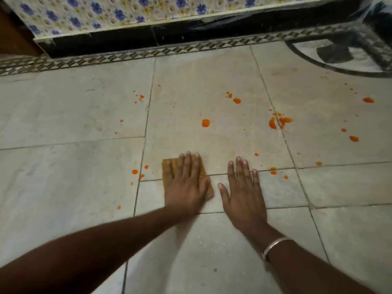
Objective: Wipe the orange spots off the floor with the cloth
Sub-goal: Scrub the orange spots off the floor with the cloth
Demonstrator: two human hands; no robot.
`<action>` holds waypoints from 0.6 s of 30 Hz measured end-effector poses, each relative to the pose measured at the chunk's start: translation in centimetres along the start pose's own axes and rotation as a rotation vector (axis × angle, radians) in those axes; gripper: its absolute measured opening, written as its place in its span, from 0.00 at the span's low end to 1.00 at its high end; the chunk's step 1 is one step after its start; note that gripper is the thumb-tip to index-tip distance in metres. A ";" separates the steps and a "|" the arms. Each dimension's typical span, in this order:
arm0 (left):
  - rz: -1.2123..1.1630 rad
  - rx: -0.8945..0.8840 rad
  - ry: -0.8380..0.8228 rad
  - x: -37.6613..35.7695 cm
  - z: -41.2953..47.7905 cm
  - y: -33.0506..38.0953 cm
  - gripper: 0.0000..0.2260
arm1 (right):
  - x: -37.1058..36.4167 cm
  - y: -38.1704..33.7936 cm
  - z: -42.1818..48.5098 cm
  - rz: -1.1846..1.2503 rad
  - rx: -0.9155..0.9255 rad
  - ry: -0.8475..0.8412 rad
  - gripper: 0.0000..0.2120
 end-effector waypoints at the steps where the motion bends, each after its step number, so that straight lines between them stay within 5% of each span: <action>1: 0.002 -0.056 -0.004 0.1 -0.4 1.2 0.35 | 0.0 0.1 0.0 -0.012 0.004 -0.005 0.35; 5: 0.004 -0.178 0.008 0.7 4.5 -1.7 0.34 | 0.1 0.5 0.0 0.001 0.020 -0.006 0.35; 11: -0.065 0.232 -0.061 -1.7 2.0 -14.0 0.37 | 0.2 0.1 0.0 0.018 0.019 0.012 0.34; 14: -0.016 0.301 -0.042 -2.2 -3.4 -10.3 0.35 | 0.3 -0.3 0.0 0.006 -0.004 0.018 0.34; 18: -0.017 0.098 0.008 -1.5 -1.2 -6.4 0.34 | -1.3 -5.6 1.1 0.058 0.119 0.013 0.33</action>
Point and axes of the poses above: each hand's wrist, its own z-axis towards the middle knuckle, its own x-axis out of the back of the hand, y = z × x, the point moved 3 cm from there along z, towards the middle knuckle, and after that the axes turned 10 degrees about z, right-handed, at the moved point
